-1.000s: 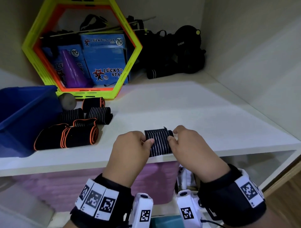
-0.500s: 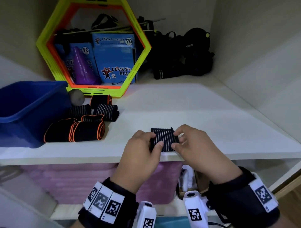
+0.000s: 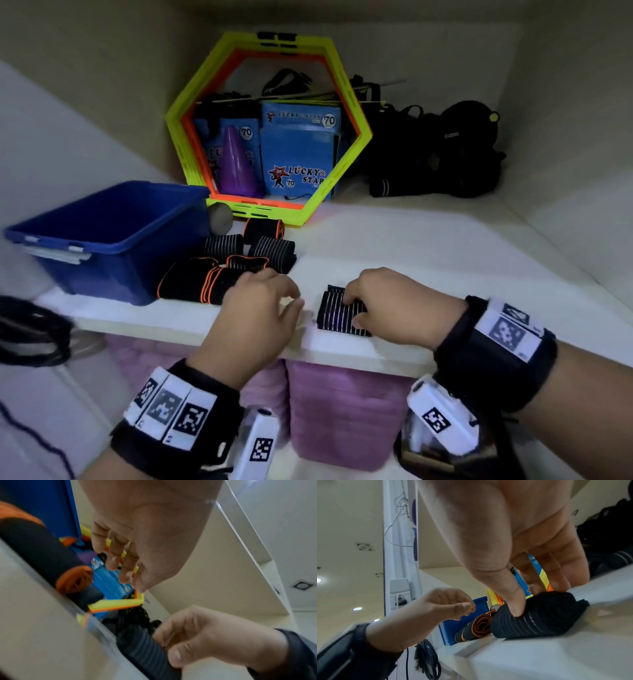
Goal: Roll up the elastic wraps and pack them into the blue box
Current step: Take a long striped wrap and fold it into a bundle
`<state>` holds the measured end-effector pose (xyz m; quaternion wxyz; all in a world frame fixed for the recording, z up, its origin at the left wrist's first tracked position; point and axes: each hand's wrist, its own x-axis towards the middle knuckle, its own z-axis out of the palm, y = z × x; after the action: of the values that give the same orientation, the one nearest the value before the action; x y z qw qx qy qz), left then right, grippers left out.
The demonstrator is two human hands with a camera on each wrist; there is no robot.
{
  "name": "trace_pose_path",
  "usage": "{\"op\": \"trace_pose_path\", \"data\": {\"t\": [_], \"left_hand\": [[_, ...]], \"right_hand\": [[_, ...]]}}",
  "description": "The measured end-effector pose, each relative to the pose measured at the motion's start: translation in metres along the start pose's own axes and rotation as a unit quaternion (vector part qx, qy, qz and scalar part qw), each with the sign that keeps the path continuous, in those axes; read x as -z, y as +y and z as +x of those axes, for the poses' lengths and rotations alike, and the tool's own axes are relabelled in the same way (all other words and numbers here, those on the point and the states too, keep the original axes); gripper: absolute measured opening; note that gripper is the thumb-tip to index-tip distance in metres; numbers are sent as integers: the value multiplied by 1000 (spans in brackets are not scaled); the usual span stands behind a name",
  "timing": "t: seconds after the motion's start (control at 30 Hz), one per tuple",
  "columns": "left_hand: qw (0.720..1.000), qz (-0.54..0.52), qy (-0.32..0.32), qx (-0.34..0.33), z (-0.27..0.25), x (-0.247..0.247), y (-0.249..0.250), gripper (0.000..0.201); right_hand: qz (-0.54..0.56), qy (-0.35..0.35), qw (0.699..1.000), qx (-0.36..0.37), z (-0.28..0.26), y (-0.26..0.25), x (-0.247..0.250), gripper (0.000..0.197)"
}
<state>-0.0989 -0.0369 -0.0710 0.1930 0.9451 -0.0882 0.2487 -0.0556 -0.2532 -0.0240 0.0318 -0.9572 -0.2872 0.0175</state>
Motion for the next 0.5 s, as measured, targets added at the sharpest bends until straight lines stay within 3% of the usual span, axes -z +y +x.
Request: {"op": "trace_pose_path", "data": {"t": [0.07, 0.17, 0.3, 0.5], "left_hand": [[998, 31, 37, 43, 7, 16, -24, 20], [991, 80, 20, 106, 15, 28, -49, 31], [990, 98, -40, 90, 22, 20, -65, 28], [988, 113, -40, 97, 25, 11, -64, 28]], "right_hand": [[10, -10, 1000, 6, 21, -2, 3, 30], [2, -16, 1000, 10, 53, -5, 4, 28], [-25, -22, 999, 12, 85, -6, 6, 26], [-33, -24, 999, 27, 106, 1, 11, 29]]}}
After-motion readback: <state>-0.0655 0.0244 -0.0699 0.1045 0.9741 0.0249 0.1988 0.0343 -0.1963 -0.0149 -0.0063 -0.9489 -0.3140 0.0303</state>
